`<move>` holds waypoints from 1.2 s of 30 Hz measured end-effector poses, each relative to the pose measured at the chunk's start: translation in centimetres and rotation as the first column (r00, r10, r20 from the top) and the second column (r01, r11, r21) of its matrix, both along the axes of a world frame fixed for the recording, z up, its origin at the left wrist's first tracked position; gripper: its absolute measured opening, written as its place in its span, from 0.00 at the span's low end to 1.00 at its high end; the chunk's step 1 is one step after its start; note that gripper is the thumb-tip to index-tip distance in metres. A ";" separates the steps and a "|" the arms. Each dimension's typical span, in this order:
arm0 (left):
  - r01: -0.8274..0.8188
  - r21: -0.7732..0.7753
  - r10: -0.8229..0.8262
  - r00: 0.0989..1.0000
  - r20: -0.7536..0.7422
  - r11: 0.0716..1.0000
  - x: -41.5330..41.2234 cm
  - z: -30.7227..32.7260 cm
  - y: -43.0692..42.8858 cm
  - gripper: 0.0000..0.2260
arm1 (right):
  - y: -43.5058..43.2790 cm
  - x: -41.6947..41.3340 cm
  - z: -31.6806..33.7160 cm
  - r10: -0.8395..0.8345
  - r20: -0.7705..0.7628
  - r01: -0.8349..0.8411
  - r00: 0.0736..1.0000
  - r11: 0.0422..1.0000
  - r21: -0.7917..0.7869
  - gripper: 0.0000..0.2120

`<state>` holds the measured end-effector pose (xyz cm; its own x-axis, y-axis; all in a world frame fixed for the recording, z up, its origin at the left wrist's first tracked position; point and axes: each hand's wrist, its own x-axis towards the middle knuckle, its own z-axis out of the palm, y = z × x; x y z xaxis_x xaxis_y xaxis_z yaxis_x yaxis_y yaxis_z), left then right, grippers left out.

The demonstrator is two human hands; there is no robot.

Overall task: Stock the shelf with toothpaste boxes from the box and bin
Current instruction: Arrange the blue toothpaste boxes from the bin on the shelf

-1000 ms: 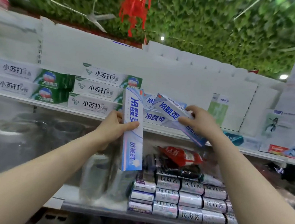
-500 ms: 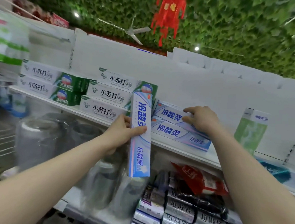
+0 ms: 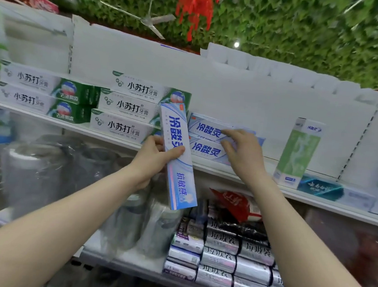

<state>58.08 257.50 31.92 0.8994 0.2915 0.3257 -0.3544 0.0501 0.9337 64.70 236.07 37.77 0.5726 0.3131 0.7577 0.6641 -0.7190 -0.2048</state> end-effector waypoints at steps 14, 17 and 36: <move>0.132 -0.045 -0.130 0.991 0.026 0.990 -1.6 0.7 -3.6 0.12 | -2.1 -8.0 -4.8 0.464 -0.710 -0.161 0.529 0.877 0.453 0.13; 0.199 0.039 -0.198 0.980 -0.016 0.979 -2.0 0.8 -4.2 0.09 | -3.8 -8.5 -3.8 0.415 -0.697 -0.098 0.585 0.889 0.448 0.12; -0.244 0.873 0.060 0.968 0.242 0.421 2.5 2.8 -4.4 0.25 | -3.9 -2.1 4.1 -0.266 -0.280 0.224 0.922 0.959 -0.174 0.19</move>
